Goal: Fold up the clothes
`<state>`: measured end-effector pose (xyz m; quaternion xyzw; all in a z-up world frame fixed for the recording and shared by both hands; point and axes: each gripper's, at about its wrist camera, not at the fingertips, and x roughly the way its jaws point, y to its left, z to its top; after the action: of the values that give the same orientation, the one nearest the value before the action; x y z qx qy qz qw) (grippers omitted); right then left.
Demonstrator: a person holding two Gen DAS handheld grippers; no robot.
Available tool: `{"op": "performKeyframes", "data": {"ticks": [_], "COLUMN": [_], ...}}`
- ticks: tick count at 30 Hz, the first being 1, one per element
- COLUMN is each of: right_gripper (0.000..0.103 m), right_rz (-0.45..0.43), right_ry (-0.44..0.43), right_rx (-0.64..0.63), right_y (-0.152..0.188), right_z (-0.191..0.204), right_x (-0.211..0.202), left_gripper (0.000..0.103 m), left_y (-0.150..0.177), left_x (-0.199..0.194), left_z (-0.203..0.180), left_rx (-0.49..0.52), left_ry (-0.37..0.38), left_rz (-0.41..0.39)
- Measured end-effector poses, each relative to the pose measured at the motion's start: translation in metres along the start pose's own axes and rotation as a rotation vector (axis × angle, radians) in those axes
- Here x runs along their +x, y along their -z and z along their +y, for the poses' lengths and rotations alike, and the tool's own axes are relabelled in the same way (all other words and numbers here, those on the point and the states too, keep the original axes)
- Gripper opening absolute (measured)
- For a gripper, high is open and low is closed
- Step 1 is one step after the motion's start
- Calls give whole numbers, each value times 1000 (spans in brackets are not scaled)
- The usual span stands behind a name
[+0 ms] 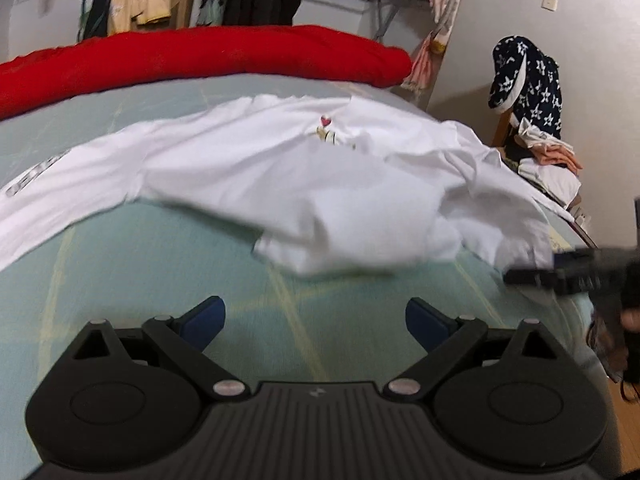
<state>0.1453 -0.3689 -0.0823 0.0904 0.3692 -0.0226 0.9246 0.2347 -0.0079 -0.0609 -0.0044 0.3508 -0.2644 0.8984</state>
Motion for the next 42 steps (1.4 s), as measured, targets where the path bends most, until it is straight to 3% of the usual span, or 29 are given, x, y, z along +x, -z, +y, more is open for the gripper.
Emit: {"op": "performKeyframes", "data": {"ticks": [7, 11, 14, 17, 23, 26, 29, 33, 40, 42], "right_gripper": [103, 103, 103, 103, 103, 103, 103, 103, 103, 103], "right_rz": [-13, -24, -27, -25, -17, -13, -11, -22, -60, -77], "right_ry": [-23, -26, -21, -14, -21, -31, -43, -58, -90, -120], "right_rx": [-49, -54, -50, -47, -36, -26, -28, -30, -47, -51], "right_y": [5, 4, 1, -1, 1, 1, 1, 1, -6, -9], "right_z": [-3, -4, -3, -2, 0, 1, 4, 7, 17, 21], "right_x": [4, 7, 10, 10, 3, -1, -5, -14, -36, -43], "left_gripper": [96, 96, 92, 89, 89, 89, 91, 91, 90, 89], "left_y": [-19, -29, -31, -30, -36, -41, -40, -25, 3, 8], "left_x": [48, 62, 61, 45, -24, -53, -68, -65, -28, -18], "left_z": [13, 10, 8, 8, 33, 43, 44, 35, 10, 4], "left_rx": [-23, -13, -51, -84, -230, -219, -172, -113, -15, -7], "left_ry": [115, 166, 250, 335, 509, 490, 423, 306, 267, 310], "left_rz": [-33, -54, -57, -78, -231, -292, -292, -200, -32, 0]}}
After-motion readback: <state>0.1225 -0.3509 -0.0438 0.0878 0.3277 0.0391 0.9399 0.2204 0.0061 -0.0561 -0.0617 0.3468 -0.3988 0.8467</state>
